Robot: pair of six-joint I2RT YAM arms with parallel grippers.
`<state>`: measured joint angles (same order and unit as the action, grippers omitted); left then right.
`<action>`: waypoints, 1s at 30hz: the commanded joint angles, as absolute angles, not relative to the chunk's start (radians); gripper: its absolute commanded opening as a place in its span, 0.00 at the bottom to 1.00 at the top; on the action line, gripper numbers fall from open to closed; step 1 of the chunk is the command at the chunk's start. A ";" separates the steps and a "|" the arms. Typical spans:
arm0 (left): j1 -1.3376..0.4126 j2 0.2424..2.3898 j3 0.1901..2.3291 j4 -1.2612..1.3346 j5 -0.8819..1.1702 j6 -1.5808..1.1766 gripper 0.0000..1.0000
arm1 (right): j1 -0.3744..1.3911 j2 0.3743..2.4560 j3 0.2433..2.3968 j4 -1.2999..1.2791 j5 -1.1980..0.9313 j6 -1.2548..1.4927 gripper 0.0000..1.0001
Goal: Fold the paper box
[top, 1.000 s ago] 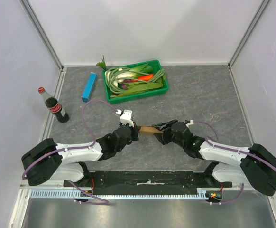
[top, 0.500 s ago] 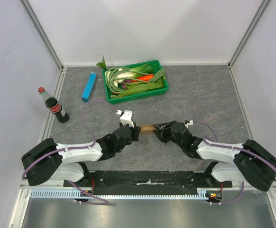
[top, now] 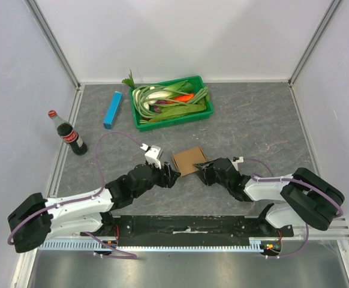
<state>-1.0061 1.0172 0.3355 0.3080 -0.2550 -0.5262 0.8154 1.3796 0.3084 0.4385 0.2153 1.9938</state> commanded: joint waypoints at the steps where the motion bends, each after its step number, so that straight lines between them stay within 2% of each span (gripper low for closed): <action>1: -0.968 0.919 0.376 0.215 -0.199 -0.494 0.68 | 0.810 1.372 0.328 0.470 0.206 1.914 0.52; 2: -0.951 0.916 0.393 0.195 -0.181 -0.505 0.69 | 0.810 1.361 0.345 0.397 0.199 1.886 0.64; 3: -0.933 0.926 0.423 0.183 -0.158 -0.505 0.71 | 0.810 1.348 0.351 0.356 0.192 1.866 0.73; 5: -0.855 0.974 0.462 0.167 -0.064 -0.506 0.73 | 0.811 1.303 0.335 0.313 0.179 1.804 0.85; 8: -0.758 1.126 0.564 0.118 -0.006 -0.499 0.73 | 0.810 1.214 0.310 0.232 0.170 1.703 0.87; 10: -0.724 1.249 0.643 0.112 0.015 -0.482 0.70 | 0.810 1.160 0.319 0.198 0.179 1.593 0.79; 11: -0.721 1.290 0.666 0.112 0.006 -0.457 0.68 | 0.804 1.151 0.381 0.051 0.184 1.469 0.73; 12: -0.710 1.342 0.730 0.100 0.003 -0.443 0.61 | 0.805 1.141 0.423 -0.039 0.198 1.403 0.71; 13: -0.706 1.427 0.765 0.083 0.002 -0.436 0.59 | 0.816 1.144 0.457 -0.087 0.210 1.337 0.69; 15: -0.703 1.515 0.857 0.060 0.002 -0.405 0.52 | 0.816 1.196 0.561 -0.220 0.204 1.143 0.64; 18: -0.698 1.669 0.999 -0.035 -0.032 -0.382 0.47 | 0.824 1.273 0.658 -0.363 0.209 1.033 0.53; 19: -0.698 1.705 1.029 -0.047 -0.034 -0.367 0.45 | 0.825 1.281 0.673 -0.383 0.216 1.032 0.40; 21: -0.699 1.779 1.087 -0.072 -0.070 -0.341 0.45 | 0.825 1.285 0.690 -0.384 0.221 1.057 0.29; 22: -0.699 1.796 1.097 -0.074 -0.086 -0.333 0.45 | 0.825 1.285 0.690 -0.368 0.228 1.087 0.19; 25: -0.700 1.848 1.129 -0.080 -0.112 -0.298 0.43 | 0.825 1.305 0.721 -0.359 0.285 1.190 0.13; 29: -0.703 1.888 1.147 -0.081 -0.126 -0.269 0.36 | 0.824 1.382 0.787 -0.361 0.276 1.275 0.02; 30: -0.709 1.902 1.149 -0.086 -0.129 -0.265 0.32 | 0.824 1.416 0.791 -0.356 0.262 1.296 0.00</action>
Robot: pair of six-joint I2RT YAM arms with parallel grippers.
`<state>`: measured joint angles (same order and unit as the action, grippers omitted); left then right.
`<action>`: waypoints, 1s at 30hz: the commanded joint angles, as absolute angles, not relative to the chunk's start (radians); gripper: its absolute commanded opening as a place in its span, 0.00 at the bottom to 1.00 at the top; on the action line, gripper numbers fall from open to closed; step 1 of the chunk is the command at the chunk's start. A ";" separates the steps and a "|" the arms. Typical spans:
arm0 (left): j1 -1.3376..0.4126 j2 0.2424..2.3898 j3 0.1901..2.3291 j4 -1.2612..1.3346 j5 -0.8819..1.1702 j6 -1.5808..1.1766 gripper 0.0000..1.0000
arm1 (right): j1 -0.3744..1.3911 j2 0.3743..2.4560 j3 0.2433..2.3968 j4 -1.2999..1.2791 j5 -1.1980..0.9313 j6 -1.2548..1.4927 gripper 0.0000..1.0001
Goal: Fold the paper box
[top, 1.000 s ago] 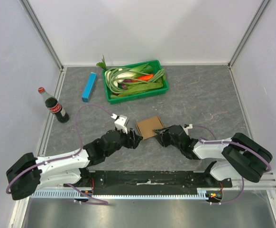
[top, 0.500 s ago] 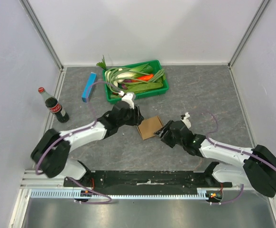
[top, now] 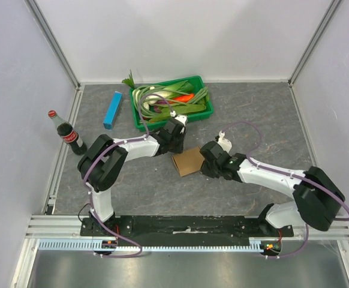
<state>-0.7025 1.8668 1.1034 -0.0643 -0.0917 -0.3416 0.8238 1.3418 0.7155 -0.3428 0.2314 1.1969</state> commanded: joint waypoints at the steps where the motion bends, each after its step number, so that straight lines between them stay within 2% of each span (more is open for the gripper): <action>1: -0.712 1.905 1.150 -0.087 -0.129 -0.265 0.31 | 0.825 1.434 0.804 -0.359 0.249 1.316 0.00; 15: -0.747 1.917 1.109 -0.106 -0.103 -0.275 0.15 | 0.856 1.600 0.824 -0.308 0.236 1.538 0.00; 21: -0.749 1.907 1.085 -0.121 -0.006 -0.281 0.08 | 0.856 1.649 0.845 -0.262 0.270 1.575 0.00; 30: -0.747 1.870 1.014 -0.092 0.303 -0.308 0.06 | 0.816 1.727 0.879 -0.154 0.291 1.546 0.00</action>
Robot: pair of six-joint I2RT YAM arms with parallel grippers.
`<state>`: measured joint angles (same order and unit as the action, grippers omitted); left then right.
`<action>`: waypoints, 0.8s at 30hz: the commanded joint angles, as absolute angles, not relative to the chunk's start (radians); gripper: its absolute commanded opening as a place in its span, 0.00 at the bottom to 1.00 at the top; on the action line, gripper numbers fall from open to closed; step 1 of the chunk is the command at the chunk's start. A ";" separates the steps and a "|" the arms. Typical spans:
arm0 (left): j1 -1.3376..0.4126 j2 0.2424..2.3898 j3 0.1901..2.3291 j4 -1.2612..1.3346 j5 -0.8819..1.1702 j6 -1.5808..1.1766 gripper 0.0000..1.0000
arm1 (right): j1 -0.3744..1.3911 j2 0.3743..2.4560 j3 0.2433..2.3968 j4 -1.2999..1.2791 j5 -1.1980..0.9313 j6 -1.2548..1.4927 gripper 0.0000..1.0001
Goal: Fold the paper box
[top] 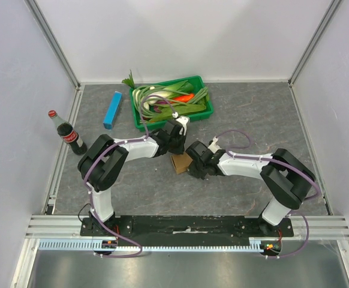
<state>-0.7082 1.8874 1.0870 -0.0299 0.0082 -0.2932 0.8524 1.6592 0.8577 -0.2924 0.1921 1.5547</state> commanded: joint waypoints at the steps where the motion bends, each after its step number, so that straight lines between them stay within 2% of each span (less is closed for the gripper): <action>1: -0.749 1.861 0.988 -0.071 0.372 -0.319 0.06 | 0.810 1.730 0.876 -0.135 0.293 1.540 0.00; 5: -0.755 1.847 0.950 -0.031 0.463 -0.359 0.06 | 0.770 1.750 0.844 -0.023 0.264 1.517 0.00; 8: -0.761 1.827 0.913 -0.018 0.456 -0.380 0.06 | 0.739 1.760 0.834 0.029 0.213 1.434 0.00; 15: -0.747 1.781 0.982 -0.094 0.187 -0.362 0.11 | 0.741 1.594 0.721 -0.210 0.164 1.358 0.01; 19: -0.736 1.781 1.057 -0.124 0.149 -0.353 0.18 | 0.739 1.501 0.643 -0.262 0.132 1.266 0.04; 24: -0.726 1.787 1.106 -0.149 0.132 -0.337 0.22 | 0.700 1.416 0.568 -0.308 0.121 1.169 0.10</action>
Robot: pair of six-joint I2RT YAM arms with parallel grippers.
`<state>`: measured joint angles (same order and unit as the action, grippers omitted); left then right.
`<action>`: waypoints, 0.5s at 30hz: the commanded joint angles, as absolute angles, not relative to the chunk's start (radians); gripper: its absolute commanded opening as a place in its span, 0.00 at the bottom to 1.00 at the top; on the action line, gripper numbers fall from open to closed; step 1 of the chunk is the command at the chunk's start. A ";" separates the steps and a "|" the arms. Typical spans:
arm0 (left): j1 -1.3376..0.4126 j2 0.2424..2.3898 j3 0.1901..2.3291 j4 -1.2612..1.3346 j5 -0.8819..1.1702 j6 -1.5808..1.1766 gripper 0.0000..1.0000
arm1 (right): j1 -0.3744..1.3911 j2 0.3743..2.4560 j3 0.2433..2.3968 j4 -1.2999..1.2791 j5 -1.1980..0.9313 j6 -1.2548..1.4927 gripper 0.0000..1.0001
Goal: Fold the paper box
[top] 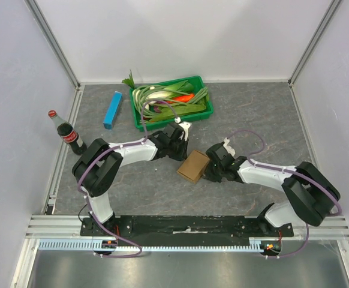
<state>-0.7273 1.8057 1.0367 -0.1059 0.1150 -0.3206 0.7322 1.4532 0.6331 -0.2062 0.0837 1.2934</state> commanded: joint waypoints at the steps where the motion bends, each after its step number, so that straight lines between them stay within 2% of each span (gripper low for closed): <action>1: -0.723 1.792 1.111 -0.158 0.130 -0.336 0.22 | 0.689 1.379 0.560 -0.317 0.124 1.154 0.11; 5: -0.707 1.807 1.129 -0.167 0.121 -0.322 0.24 | 0.619 1.276 0.560 -0.412 0.184 1.065 0.24; 7: -0.706 1.827 1.146 -0.170 0.110 -0.315 0.24 | 0.586 1.228 0.574 -0.482 0.225 1.037 0.24; 10: -0.704 1.865 1.186 -0.182 0.097 -0.293 0.23 | 0.529 1.233 0.606 -0.443 0.216 0.962 0.20; 15: -0.707 1.937 1.224 -0.189 0.101 -0.288 0.17 | 0.491 1.376 0.718 -0.396 0.141 0.933 0.02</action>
